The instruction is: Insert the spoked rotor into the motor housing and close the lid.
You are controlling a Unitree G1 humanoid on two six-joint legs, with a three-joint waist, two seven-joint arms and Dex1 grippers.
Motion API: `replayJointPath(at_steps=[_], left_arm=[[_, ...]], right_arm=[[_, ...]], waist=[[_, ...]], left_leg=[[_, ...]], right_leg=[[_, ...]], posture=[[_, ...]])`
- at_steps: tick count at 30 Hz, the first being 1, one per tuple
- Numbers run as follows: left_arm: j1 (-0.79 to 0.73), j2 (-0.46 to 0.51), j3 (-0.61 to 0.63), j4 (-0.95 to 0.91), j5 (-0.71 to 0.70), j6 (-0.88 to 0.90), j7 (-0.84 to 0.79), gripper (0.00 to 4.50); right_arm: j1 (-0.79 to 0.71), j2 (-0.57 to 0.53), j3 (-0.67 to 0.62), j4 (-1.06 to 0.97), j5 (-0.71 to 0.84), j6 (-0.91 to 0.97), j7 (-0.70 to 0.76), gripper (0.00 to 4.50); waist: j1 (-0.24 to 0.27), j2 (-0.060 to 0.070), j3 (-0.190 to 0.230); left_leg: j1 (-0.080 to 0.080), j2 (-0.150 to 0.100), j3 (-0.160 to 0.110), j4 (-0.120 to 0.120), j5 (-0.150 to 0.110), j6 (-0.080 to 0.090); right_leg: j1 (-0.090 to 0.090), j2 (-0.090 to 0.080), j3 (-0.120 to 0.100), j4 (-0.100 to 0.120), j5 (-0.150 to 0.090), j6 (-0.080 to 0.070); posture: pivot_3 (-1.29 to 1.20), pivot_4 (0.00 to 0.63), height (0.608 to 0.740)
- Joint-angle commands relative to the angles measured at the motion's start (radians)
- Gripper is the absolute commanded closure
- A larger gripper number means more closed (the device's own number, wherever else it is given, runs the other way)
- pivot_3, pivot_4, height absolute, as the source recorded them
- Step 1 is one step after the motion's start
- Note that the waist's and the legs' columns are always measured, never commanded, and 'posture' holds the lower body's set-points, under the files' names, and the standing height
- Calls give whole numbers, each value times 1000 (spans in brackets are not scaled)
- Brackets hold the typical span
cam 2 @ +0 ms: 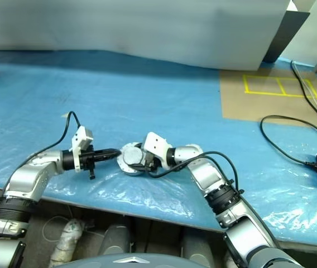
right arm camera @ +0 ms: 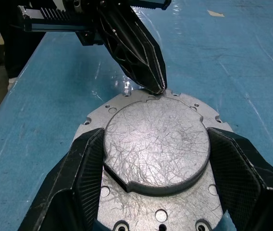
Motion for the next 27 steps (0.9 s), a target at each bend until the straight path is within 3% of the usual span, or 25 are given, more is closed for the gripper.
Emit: replayJointPath(at_steps=[1,11,15,16,19,27], left_arm=[[5,2,-33,-6,22,-23,-24,4477],[23,-5,-61,41,72,-92,-18,4477],[12,-5,-66,57,82,-108,-22,4500],[12,-5,-67,57,83,-110,-24,4500],[15,-6,-71,56,86,-112,-28,4500],[8,-11,-77,69,91,-121,-33,4500]], right_arm=[[32,-20,13,62,-39,42,-14,1537],[35,-21,8,56,-40,36,-23,1537],[27,-13,-17,52,-14,27,-20,122],[23,-8,-26,48,-3,43,-19,20],[8,-8,-92,-63,166,268,61,20],[-26,-15,-266,-206,377,465,64,20]], waist=[[0,0,0],[1,3,-4],[2,3,-4],[2,3,-4],[2,3,-4],[5,3,-4]], left_leg=[[0,0,0,0,0,0],[4,0,1,-5,-1,2],[6,-1,3,-10,-1,2],[7,-1,4,-11,-1,2],[8,-2,7,-15,-1,2],[0,-2,9,-15,0,0]], right_leg=[[0,0,0,0,0,0],[2,-1,1,-3,0,1],[2,-3,4,-3,0,1],[2,-3,4,-3,0,1],[1,-3,6,-5,-1,1],[-4,-2,6,-13,0,2]], posture=[[0,150,740],[0,150,740],[0,150,740],[0,150,740],[0,150,740],[0,150,740]])
